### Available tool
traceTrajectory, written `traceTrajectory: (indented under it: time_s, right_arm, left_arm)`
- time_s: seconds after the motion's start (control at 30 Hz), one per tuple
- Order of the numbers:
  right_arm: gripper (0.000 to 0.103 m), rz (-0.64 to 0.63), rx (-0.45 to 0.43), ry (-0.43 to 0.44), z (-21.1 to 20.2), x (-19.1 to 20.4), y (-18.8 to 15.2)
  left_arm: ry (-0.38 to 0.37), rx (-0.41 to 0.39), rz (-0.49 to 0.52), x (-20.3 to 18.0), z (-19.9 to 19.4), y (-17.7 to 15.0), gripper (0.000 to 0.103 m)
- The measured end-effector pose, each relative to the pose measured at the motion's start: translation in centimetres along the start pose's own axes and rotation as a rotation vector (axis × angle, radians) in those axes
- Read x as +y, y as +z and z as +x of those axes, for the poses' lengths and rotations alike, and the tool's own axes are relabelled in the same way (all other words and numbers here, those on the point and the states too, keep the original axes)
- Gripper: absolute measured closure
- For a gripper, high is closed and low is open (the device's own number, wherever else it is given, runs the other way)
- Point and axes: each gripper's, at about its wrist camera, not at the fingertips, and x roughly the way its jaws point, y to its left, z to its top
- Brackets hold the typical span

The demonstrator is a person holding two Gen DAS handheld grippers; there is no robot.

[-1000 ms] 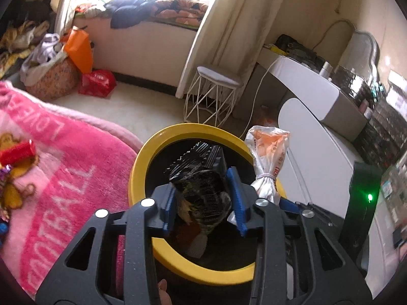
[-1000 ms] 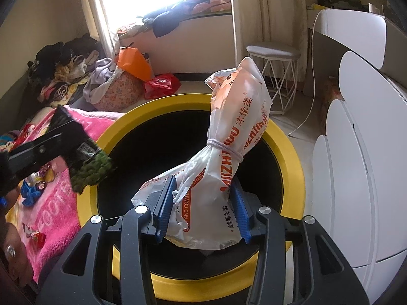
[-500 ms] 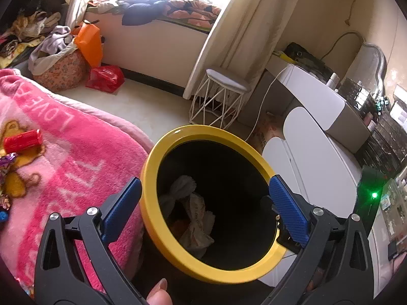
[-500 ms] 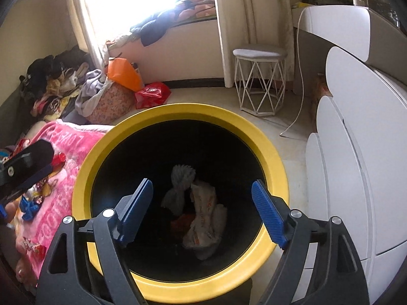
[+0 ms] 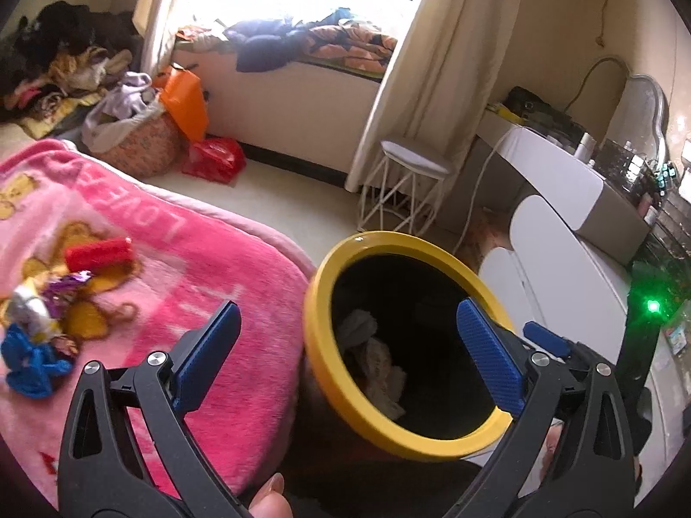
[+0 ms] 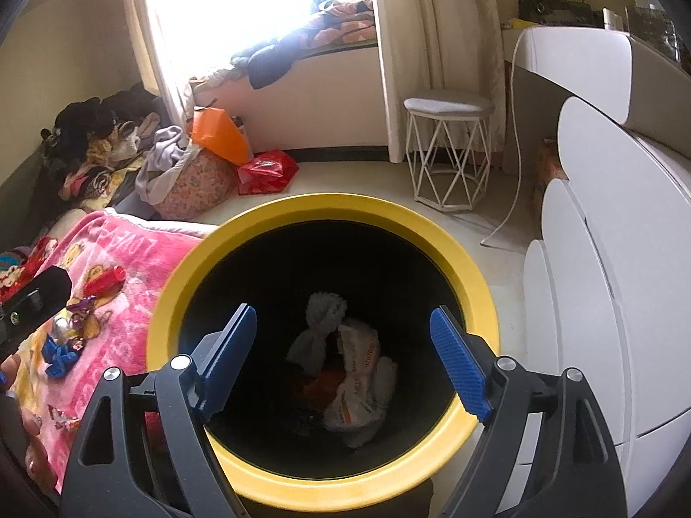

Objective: Collect trash
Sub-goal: 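Move both tools back over the remaining trash on the blanket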

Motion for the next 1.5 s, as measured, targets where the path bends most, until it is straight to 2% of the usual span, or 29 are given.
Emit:
traceTrajectory:
  time_s: [0.3, 0.73, 1.5]
  right_arm:
    - [0.023, -0.014, -0.030, 0.029, -1.0, 1.2, 0.2]
    - [0.023, -0.044, -0.072, 0.138, -2.6, 4.7, 0.5]
    - [0.023, -0.288, -0.069, 0.299, -3.8, 14.6, -1.9]
  left_arm:
    - [0.047, -0.047, -0.019, 2.0, -2.2, 0.2, 0.011]
    - [0.132, -0.112, -0.014, 4.2, -4.9, 0.3, 0.011]
    - [0.239, -0.172, -0.057, 8.8, -8.4, -0.3, 0.011]
